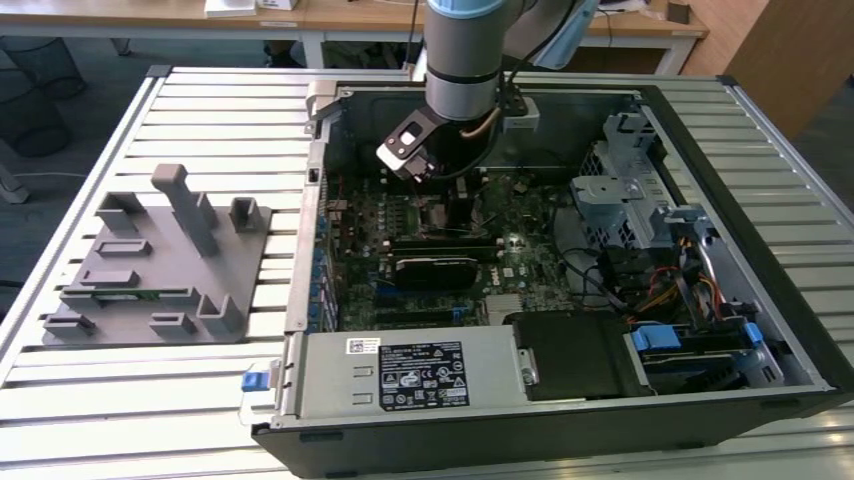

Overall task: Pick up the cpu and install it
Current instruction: 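Place the cpu into insertion slot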

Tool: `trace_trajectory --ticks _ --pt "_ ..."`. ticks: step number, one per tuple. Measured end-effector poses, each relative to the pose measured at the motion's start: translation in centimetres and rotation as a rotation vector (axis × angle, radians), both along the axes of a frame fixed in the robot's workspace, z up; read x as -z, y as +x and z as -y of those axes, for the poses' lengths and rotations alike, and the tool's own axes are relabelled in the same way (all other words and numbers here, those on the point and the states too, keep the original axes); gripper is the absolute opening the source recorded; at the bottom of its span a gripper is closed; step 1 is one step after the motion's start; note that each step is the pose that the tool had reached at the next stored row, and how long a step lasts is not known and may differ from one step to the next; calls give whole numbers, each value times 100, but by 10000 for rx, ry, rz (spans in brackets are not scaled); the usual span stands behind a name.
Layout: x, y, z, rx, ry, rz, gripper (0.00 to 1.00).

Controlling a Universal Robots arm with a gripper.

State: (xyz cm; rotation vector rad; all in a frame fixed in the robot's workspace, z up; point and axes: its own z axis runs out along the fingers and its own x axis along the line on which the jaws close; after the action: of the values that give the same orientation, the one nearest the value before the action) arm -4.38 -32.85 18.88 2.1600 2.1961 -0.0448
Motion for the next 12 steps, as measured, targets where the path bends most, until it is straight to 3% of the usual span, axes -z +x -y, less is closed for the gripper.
trace_trajectory --ticks 5,12 --pt "-4 9 -18 1 59 34 60" --pt "-21 8 -20 0 86 25 60"
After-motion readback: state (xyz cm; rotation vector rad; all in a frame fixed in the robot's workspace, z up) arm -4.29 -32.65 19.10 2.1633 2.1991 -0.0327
